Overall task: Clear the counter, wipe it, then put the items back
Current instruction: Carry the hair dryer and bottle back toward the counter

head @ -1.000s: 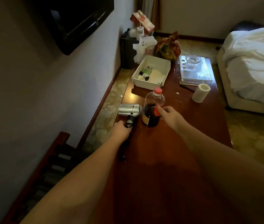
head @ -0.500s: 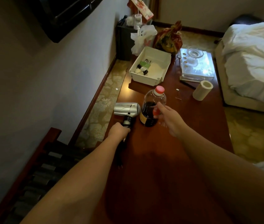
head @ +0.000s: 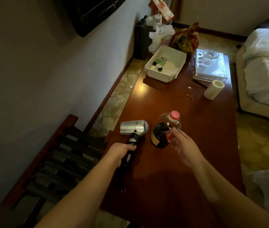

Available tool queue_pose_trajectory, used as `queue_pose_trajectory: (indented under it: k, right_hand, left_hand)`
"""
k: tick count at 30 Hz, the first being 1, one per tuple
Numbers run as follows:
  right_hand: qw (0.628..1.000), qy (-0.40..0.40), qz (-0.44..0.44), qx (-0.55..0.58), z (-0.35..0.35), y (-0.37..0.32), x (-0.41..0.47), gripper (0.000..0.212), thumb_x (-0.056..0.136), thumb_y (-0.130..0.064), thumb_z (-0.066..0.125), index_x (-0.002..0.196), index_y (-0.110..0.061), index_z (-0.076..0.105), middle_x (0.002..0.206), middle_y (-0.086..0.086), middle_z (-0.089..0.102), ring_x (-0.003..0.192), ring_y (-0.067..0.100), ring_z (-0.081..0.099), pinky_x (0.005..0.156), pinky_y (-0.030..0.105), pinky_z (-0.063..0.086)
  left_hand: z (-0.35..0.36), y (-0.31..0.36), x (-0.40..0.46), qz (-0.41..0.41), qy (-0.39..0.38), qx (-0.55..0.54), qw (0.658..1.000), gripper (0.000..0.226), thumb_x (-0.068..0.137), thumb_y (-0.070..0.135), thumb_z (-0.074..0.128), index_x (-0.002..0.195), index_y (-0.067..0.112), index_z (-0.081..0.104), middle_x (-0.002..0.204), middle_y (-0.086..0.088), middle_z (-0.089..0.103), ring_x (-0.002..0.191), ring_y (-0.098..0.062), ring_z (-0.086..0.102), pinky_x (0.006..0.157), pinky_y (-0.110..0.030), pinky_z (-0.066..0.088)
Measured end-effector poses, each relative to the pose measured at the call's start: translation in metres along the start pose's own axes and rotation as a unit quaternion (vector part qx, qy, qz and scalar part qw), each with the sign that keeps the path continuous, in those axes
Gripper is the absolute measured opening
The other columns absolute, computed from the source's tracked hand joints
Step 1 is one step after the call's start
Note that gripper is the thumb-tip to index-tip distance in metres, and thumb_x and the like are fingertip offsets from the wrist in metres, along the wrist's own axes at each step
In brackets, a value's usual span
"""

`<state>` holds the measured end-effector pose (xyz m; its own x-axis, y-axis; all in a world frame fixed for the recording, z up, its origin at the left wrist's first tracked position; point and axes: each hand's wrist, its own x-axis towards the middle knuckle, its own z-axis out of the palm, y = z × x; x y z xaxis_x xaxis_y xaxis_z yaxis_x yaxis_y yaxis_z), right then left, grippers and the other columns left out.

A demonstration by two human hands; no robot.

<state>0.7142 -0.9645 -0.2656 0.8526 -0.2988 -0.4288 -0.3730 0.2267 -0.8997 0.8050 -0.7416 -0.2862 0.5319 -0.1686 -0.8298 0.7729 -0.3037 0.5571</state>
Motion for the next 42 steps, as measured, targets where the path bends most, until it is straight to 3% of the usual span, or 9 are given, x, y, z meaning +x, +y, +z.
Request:
queue_pose_trajectory:
  k: [3, 11, 17, 21, 25, 28, 32, 37, 42]
  right_hand:
    - [1.000, -0.019, 0.013, 0.021, -0.002, 0.013, -0.032, 0.034, 0.085, -0.046, 0.057, 0.102, -0.018, 0.067, 0.093, -0.001, 0.063, 0.080, 0.012, 0.055, 0.077, 0.030, 0.040]
    - [0.996, -0.093, -0.006, 0.002, -0.007, 0.029, -0.132, 0.028, 0.085, -0.047, 0.058, 0.091, -0.022, 0.069, 0.086, -0.002, 0.059, 0.075, 0.010, 0.050, 0.075, 0.030, 0.039]
    - [0.989, -0.147, -0.018, -0.021, 0.009, 0.031, -0.212, 0.023, 0.089, -0.043, 0.059, 0.086, -0.024, 0.071, 0.075, -0.009, 0.059, 0.066, 0.008, 0.046, 0.070, 0.029, 0.039]
    - [0.979, -0.202, 0.008, -0.039, 0.032, 0.033, -0.263, 0.025, 0.082, -0.048, 0.062, 0.085, -0.025, 0.071, 0.075, -0.008, 0.060, 0.066, 0.010, 0.045, 0.072, 0.030, 0.038]
    - [0.958, -0.278, 0.024, -0.060, 0.065, 0.036, -0.310, 0.025, 0.080, -0.047, 0.062, 0.088, -0.027, 0.074, 0.085, -0.006, 0.068, 0.075, 0.012, 0.052, 0.074, 0.029, 0.040]
    - [0.942, -0.331, 0.030, -0.053, 0.096, 0.036, -0.340, 0.023, 0.078, -0.044, 0.063, 0.091, -0.030, 0.076, 0.099, -0.003, 0.072, 0.096, 0.017, 0.059, 0.080, 0.030, 0.044]
    - [0.915, -0.397, 0.032, -0.060, 0.150, 0.037, -0.382, 0.025, 0.077, -0.042, 0.062, 0.092, -0.028, 0.076, 0.105, 0.002, 0.071, 0.111, 0.023, 0.058, 0.099, 0.037, 0.041]
    - [0.891, -0.445, 0.046, -0.077, 0.218, 0.042, -0.430, 0.021, 0.084, -0.036, 0.061, 0.091, -0.023, 0.076, 0.106, 0.007, 0.069, 0.101, 0.023, 0.054, 0.089, 0.036, 0.042]
    - [0.861, -0.503, 0.046, -0.062, 0.294, 0.049, -0.495, 0.020, 0.088, -0.030, 0.058, 0.087, -0.025, 0.078, 0.099, 0.001, 0.073, 0.087, 0.014, 0.069, 0.077, 0.027, 0.046]
  left_hand:
    - [-0.003, -0.035, -0.041, -0.002, 0.000, -0.077, 0.997, 0.025, 0.081, 0.007, 0.074, 0.103, -0.001, 0.064, 0.062, -0.010, 0.070, 0.048, -0.024, 0.067, 0.038, -0.026, 0.049]
    - [-0.012, -0.144, -0.159, 0.115, 0.113, -0.120, 0.980, 0.024, 0.079, 0.020, 0.077, 0.102, 0.017, 0.068, 0.085, -0.011, 0.072, 0.069, -0.024, 0.067, 0.061, -0.033, 0.050]
    - [-0.022, -0.232, -0.254, 0.168, 0.172, -0.188, 0.952, 0.025, 0.080, 0.021, 0.076, 0.103, 0.022, 0.067, 0.085, -0.005, 0.076, 0.072, -0.023, 0.073, 0.053, -0.030, 0.052]
    - [-0.033, -0.286, -0.309, 0.179, 0.211, -0.232, 0.932, 0.032, 0.079, 0.017, 0.076, 0.110, 0.015, 0.068, 0.086, -0.010, 0.075, 0.070, -0.027, 0.071, 0.062, -0.039, 0.054]
    - [-0.049, -0.329, -0.362, 0.199, 0.254, -0.267, 0.908, 0.030, 0.078, 0.015, 0.076, 0.107, 0.014, 0.071, 0.080, -0.012, 0.072, 0.062, -0.023, 0.065, 0.052, -0.029, 0.047]
    - [-0.059, -0.356, -0.399, 0.214, 0.289, -0.291, 0.886, 0.024, 0.078, 0.013, 0.076, 0.101, 0.015, 0.073, 0.089, -0.020, 0.072, 0.073, -0.035, 0.065, 0.065, -0.039, 0.049]
    - [-0.076, -0.393, -0.449, 0.231, 0.350, -0.318, 0.850, 0.017, 0.078, 0.011, 0.075, 0.092, 0.020, 0.075, 0.089, -0.012, 0.074, 0.081, -0.031, 0.071, 0.072, -0.040, 0.056]
    - [-0.105, -0.436, -0.506, 0.236, 0.412, -0.323, 0.818, 0.026, 0.078, 0.016, 0.076, 0.102, 0.024, 0.072, 0.092, -0.003, 0.075, 0.082, -0.024, 0.072, 0.076, -0.042, 0.058]
    - [-0.148, -0.484, -0.575, 0.253, 0.442, -0.324, 0.798, 0.023, 0.078, 0.019, 0.075, 0.100, 0.025, 0.075, 0.098, -0.006, 0.074, 0.090, -0.027, 0.071, 0.085, -0.049, 0.055]
